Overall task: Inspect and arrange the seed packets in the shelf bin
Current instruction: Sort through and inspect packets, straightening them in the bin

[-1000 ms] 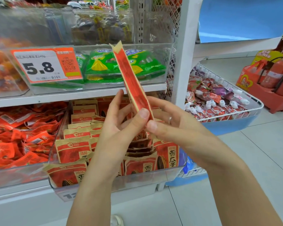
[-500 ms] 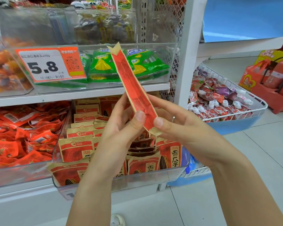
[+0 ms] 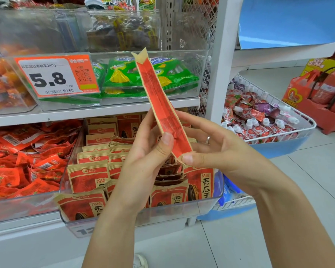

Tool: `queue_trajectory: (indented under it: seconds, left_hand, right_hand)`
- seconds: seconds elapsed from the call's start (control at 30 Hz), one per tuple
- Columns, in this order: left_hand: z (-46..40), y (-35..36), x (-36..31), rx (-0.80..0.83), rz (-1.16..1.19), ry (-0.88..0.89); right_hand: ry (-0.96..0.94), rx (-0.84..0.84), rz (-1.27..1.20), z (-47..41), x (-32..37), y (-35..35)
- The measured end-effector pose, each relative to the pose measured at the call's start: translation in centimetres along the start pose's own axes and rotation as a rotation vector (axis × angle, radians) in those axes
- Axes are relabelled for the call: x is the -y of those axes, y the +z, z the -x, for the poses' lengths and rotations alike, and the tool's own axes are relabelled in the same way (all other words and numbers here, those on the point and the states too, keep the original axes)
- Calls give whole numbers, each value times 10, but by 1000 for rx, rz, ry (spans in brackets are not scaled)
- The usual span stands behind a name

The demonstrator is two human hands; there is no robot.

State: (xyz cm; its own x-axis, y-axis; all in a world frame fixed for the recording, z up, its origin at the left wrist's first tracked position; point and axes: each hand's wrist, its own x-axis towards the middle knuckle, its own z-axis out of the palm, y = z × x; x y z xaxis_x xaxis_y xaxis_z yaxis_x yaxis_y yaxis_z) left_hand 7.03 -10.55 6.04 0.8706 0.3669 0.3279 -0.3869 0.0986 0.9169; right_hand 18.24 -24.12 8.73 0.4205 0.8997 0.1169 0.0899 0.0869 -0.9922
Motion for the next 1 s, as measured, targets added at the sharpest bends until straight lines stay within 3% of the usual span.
queue_trajectory:
  seconds: [0.1, 0.17, 0.33, 0.43, 0.5, 0.57, 0.73, 0.9, 1.0]
  left_hand:
    - [-3, -5, 0, 74, 2, 6]
    - [-5, -5, 0, 131, 27, -20]
    - [-12, 4, 7, 252, 287, -231]
    - [-21, 15, 4, 104, 103, -344]
    - [-19, 14, 3, 21, 112, -363]
    - [-8, 13, 1, 14, 91, -315]
    - [0, 8, -2, 61, -242, -210]
    - [2, 2, -5, 94, -239, -271]
    - [2, 5, -10, 18, -152, -259]
  right_hand:
    - [15, 3, 27, 3, 1, -1]
    - [20, -82, -21, 2, 1, 1]
    - [76, -263, -140, -1, 0, 1]
    - [101, -338, -217, 2, 3, -1]
    - [97, -382, -195, 3, 4, -1]
    - [92, -406, -181, 4, 5, 0]
    - [86, -489, -158, 1, 4, 5]
    - [24, -597, -211, 0, 11, 9]
    - [-42, -655, -147, 1, 13, 12]
